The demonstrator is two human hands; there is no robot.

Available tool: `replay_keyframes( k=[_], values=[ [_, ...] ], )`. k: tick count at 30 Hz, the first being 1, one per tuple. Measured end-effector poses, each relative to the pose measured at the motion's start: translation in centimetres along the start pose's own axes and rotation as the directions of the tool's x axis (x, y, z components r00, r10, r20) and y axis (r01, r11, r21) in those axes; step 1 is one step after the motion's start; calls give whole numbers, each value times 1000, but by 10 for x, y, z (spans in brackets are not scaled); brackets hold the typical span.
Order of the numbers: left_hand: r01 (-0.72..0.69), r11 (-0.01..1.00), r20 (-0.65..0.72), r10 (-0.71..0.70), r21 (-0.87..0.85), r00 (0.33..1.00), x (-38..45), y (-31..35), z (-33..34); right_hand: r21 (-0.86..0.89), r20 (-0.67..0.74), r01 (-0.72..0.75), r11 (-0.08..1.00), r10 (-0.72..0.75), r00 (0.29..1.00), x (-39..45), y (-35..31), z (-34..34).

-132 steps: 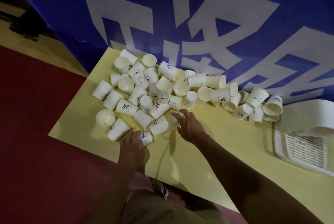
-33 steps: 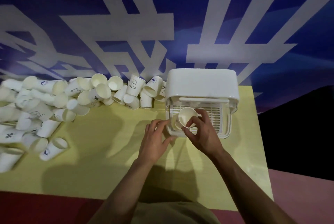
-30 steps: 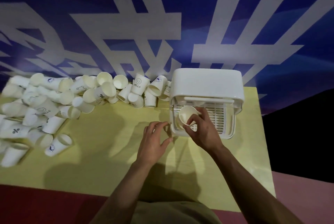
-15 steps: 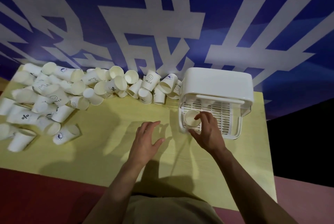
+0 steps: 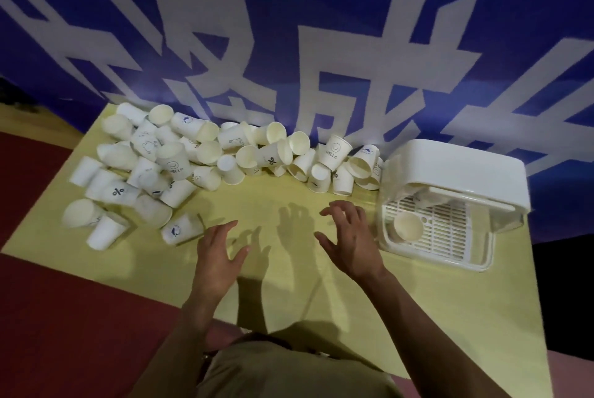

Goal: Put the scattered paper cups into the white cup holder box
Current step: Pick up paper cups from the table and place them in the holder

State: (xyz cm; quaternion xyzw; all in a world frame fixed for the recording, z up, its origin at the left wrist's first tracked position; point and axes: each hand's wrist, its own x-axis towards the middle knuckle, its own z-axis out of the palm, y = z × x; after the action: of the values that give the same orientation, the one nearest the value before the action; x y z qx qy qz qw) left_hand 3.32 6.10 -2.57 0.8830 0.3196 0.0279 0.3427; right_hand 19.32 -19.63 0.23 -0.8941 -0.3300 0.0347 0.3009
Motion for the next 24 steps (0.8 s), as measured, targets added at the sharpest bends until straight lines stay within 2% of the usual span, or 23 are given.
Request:
replay_keyframes(
  k=[4, 8, 13, 15, 18, 24],
  values=[
    [65, 991, -55, -59, 121, 997, 25, -73, -40, 23, 58, 69, 997, -70, 996, 29, -52, 41],
    [105, 986, -21, -104, 132, 994, 44, -116, -65, 31, 106, 71, 997, -74, 992, 49, -96, 80],
    [-24, 965, 247, -43, 262, 968, 69, -138, -72, -29, 157, 34, 999, -29, 987, 74, -134, 119],
    [-35, 967, 281, -39, 254, 959, 78, -143, -70, -65, 168, 6, 998, 5, 986, 85, -144, 133],
    [-35, 975, 272, -27, 218, 962, 88, -148, -67, -118, 181, -16, 993, 37, 983, 106, -155, 150],
    [-95, 988, 154, 75, 123, 985, 96, -165, -58, -208, 245, 4, 978, 49, 968, 157, -168, 193]
  ],
)
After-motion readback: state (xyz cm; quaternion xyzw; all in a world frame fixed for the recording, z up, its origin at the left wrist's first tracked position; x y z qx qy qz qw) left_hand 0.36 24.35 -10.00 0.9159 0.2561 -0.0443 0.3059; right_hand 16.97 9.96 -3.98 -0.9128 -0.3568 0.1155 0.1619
